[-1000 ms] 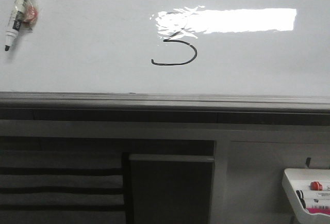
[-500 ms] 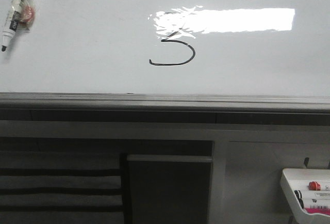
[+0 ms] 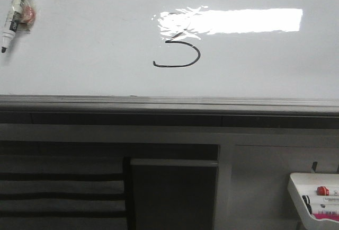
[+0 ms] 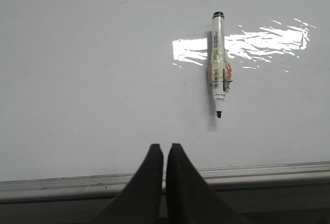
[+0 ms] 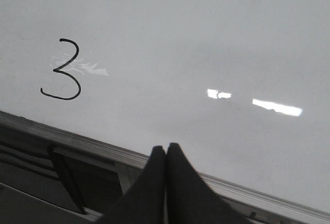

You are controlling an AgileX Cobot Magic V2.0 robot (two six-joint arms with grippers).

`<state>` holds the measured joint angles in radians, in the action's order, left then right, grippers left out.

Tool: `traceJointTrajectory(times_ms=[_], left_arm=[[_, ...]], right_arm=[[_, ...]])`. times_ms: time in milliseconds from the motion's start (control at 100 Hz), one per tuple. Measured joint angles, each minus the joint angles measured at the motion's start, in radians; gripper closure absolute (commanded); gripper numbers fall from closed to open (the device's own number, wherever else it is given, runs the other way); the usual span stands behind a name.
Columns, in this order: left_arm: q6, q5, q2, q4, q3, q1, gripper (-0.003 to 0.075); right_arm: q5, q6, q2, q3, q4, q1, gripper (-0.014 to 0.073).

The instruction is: Write number 3 on whiteboard

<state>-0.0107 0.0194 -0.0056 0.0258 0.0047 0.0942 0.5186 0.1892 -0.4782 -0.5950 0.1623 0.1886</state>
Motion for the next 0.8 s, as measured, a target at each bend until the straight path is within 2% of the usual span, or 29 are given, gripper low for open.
traceJointTrajectory(times_ms=[610,700,800], left_arm=[[-0.002,0.0,0.0,0.0,0.0,-0.022,0.0739],[-0.002,-0.002,0.0,0.0,0.0,-0.022,0.0739],[-0.002,-0.002,0.0,0.0,0.0,-0.022,0.0739]], right_arm=[[0.0,-0.003,0.002,0.002,0.0,0.0,0.0673],[-0.023,-0.003,0.048,0.034,0.0,-0.015,0.0673],[-0.117,-0.003,0.176,0.121,0.0,-0.085,0.0673]])
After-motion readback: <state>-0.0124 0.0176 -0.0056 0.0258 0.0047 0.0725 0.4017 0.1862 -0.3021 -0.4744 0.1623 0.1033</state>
